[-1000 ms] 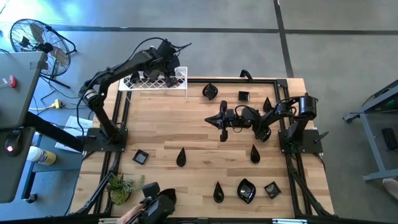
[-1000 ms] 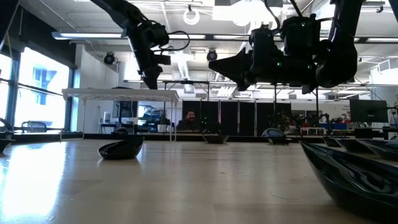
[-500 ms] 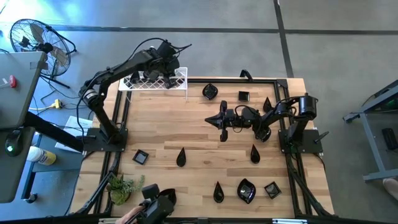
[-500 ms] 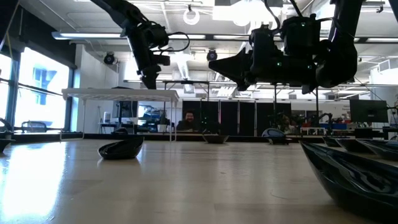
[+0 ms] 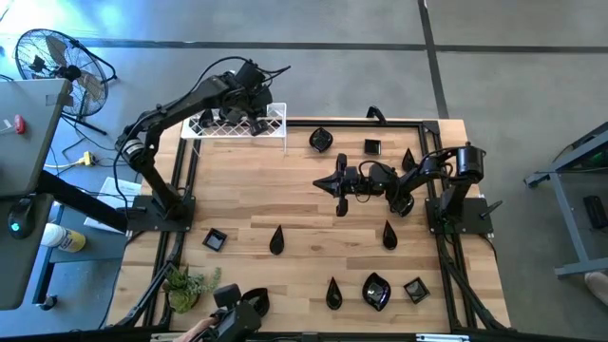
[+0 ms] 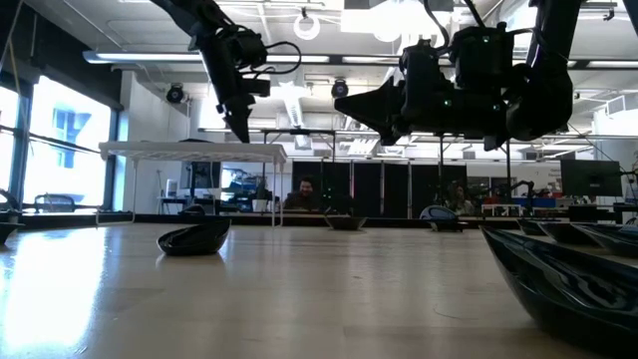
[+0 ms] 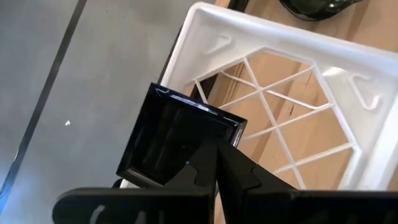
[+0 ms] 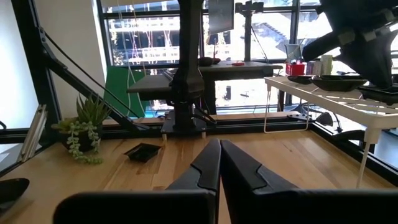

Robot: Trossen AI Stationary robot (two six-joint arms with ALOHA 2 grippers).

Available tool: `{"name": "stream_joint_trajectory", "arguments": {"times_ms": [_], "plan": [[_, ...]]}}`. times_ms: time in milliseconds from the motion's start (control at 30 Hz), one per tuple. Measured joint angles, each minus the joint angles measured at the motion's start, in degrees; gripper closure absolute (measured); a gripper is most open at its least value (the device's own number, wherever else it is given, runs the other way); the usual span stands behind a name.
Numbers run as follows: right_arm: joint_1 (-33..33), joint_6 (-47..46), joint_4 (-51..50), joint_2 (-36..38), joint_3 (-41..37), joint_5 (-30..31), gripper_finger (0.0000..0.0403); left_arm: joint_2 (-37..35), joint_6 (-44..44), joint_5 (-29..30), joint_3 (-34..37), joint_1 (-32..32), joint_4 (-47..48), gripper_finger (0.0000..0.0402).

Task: Pick & Place Mini shaped plates
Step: Stack the square plate on top of the square plate on the shelf, then stack the leaf-shaped plate on top of the leaf-shaped plate on the shelf

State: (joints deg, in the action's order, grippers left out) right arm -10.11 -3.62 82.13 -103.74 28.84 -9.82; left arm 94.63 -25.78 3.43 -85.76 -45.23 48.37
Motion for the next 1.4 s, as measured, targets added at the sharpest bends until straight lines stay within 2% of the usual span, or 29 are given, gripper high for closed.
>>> {"name": "stream_joint_trajectory", "arguments": {"times_ms": [100,267,500,667,800,867,967,1067,1167,1300,1400], "plan": [[0.0,0.0,0.0,0.0,0.0,0.0,0.0401,0.0,0.1,1.7,0.0,0.2,-0.3,0.0397],[0.0,0.0,0.0,0.0,0.0,0.0,0.0399,0.0,-1.1,13.8,0.0,3.9,-0.9,0.0360],[0.0,0.0,0.0,0.0,0.0,0.0,0.0399,0.0,-4.0,14.2,0.0,7.5,1.7,0.0280],[0.0,-0.2,0.0,0.0,0.0,0.0,0.0400,0.0,-4.9,16.1,0.0,9.5,2.0,0.0249],[0.0,0.0,0.0,0.0,0.0,0.0,0.0397,0.0,-3.1,21.3,-1.6,12.4,5.3,0.0263],[0.0,0.1,0.0,0.0,0.0,0.0,0.0399,0.0,-0.5,21.4,-3.0,14.2,7.4,0.0283],[0.0,0.2,0.0,0.0,0.0,0.0,0.0401,-2.1,3.3,16.5,-3.2,16.4,8.6,0.0327],[0.0,0.2,-0.9,0.0,0.0,0.1,0.0401,-5.0,7.4,11.3,-0.6,19.0,4.6,0.0380],[-0.1,0.2,-4.6,0.9,0.0,0.3,0.0401,-9.3,10.3,9.0,6.0,21.2,-0.6,0.0392],[-0.9,0.0,-14.7,5.6,0.0,1.2,0.0401,-18.2,13.7,7.7,19.8,23.9,-16.8,0.0382],[-1.2,-0.4,-25.1,10.4,0.0,5.0,0.0401,-24.5,16.5,4.4,30.8,24.9,-32.7,0.0381]]}}
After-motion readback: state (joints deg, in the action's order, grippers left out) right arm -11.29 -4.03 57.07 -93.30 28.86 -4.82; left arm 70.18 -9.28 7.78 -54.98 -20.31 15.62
